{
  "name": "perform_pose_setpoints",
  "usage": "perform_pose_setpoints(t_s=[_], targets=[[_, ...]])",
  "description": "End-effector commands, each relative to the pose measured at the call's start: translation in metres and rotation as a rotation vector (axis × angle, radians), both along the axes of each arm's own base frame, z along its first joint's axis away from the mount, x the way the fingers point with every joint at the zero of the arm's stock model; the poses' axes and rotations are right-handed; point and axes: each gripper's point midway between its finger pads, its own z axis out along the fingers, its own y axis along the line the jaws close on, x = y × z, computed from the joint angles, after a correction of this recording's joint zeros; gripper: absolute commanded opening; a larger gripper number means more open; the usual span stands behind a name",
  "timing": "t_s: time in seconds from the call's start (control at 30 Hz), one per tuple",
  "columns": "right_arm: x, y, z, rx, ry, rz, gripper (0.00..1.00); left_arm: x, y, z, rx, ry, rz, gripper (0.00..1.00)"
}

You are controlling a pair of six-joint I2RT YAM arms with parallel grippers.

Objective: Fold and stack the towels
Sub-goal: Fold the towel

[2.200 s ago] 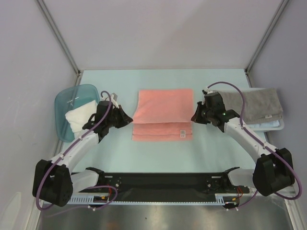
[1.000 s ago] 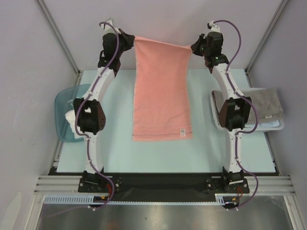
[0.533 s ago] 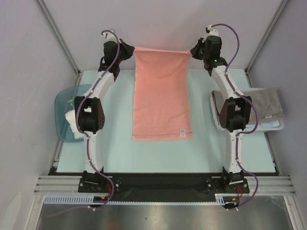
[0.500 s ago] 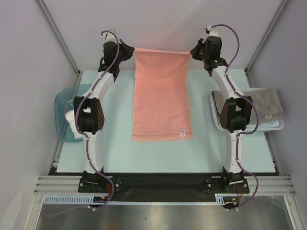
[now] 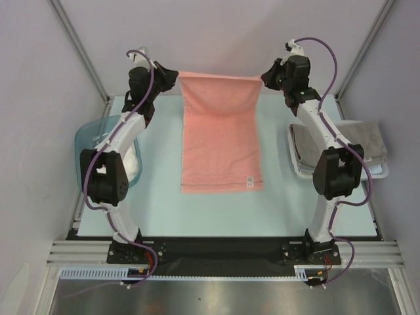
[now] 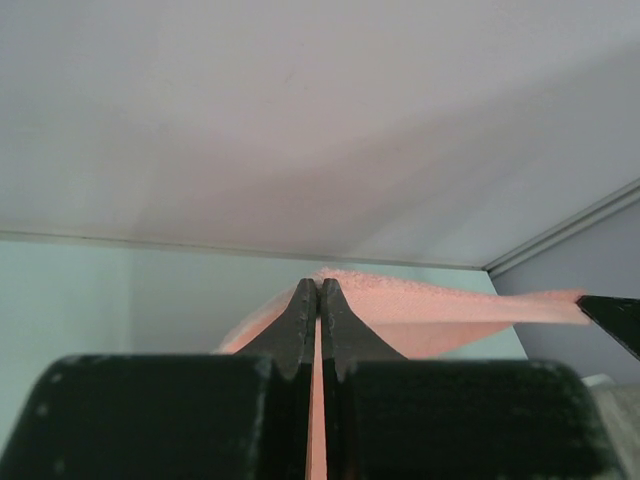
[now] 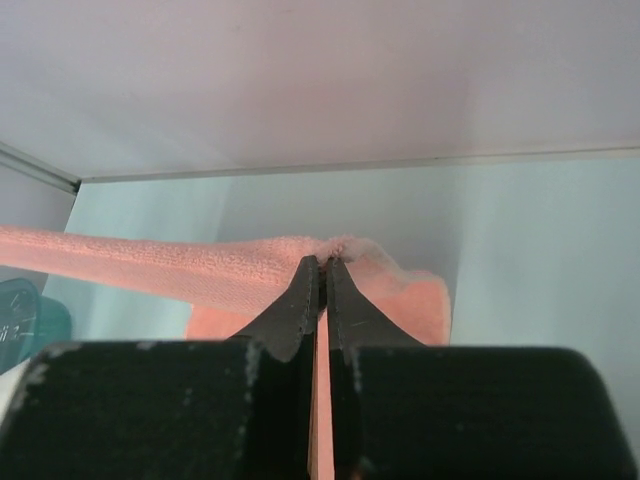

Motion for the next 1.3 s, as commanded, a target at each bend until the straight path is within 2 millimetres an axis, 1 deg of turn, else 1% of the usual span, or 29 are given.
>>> perform_pose_setpoints(t_s=[0.0,0.07,0.17,0.33,0.37,0.4,0.47,0.57,0.7,0.73,0.77,0.97,1.0,1.13,1.17,1.2,1.27], targets=[[-0.012,-0.02,0.036,-0.004,-0.084,-0.063,0.0,-0.01,0.032,0.035,-0.012,-0.1,0.083,0.0],[-0.018,-0.019,0.037,-0.006,-0.084,-0.061,0.0,-0.017,0.032,0.039,-0.014,-0.106,0.081,0.0],[-0.027,-0.02,0.037,-0.007,-0.081,-0.061,0.0,-0.024,0.032,0.036,-0.018,-0.1,0.079,0.0],[-0.043,-0.021,0.034,-0.002,-0.07,-0.062,0.0,-0.041,0.035,0.04,-0.021,-0.109,0.082,0.0],[-0.046,-0.021,0.035,-0.002,-0.073,-0.064,0.0,-0.043,0.036,0.034,-0.019,-0.098,0.086,0.0],[-0.048,-0.022,0.035,-0.003,-0.074,-0.065,0.0,-0.047,0.036,0.039,-0.021,-0.109,0.086,0.0],[-0.056,-0.02,0.038,-0.003,-0.077,-0.06,0.0,-0.051,0.036,0.038,-0.022,-0.105,0.082,0.0],[-0.063,-0.022,0.041,-0.006,-0.081,-0.066,0.0,-0.058,0.037,0.043,-0.027,-0.115,0.082,0.0],[-0.072,-0.025,0.04,-0.005,-0.079,-0.069,0.0,-0.068,0.037,0.044,-0.031,-0.117,0.076,0.0],[-0.074,-0.025,0.041,-0.003,-0.08,-0.07,0.0,-0.072,0.037,0.049,-0.033,-0.126,0.076,0.0],[-0.078,-0.025,0.04,-0.003,-0.077,-0.07,0.0,-0.074,0.038,0.045,-0.032,-0.118,0.077,0.0],[-0.09,-0.025,0.039,0.0,-0.076,-0.067,0.0,-0.087,0.039,0.042,-0.033,-0.115,0.077,0.0],[-0.093,-0.024,0.038,-0.002,-0.075,-0.062,0.0,-0.089,0.039,0.039,-0.032,-0.109,0.077,0.0],[-0.101,-0.024,0.038,-0.002,-0.075,-0.062,0.0,-0.095,0.04,0.041,-0.035,-0.114,0.077,0.0],[-0.102,-0.025,0.038,-0.001,-0.078,-0.067,0.0,-0.096,0.041,0.037,-0.037,-0.107,0.079,0.0],[-0.103,-0.026,0.038,-0.002,-0.078,-0.068,0.0,-0.099,0.04,0.04,-0.038,-0.113,0.076,0.0],[-0.107,-0.026,0.039,-0.003,-0.078,-0.068,0.0,-0.101,0.04,0.036,-0.042,-0.106,0.077,0.0]])
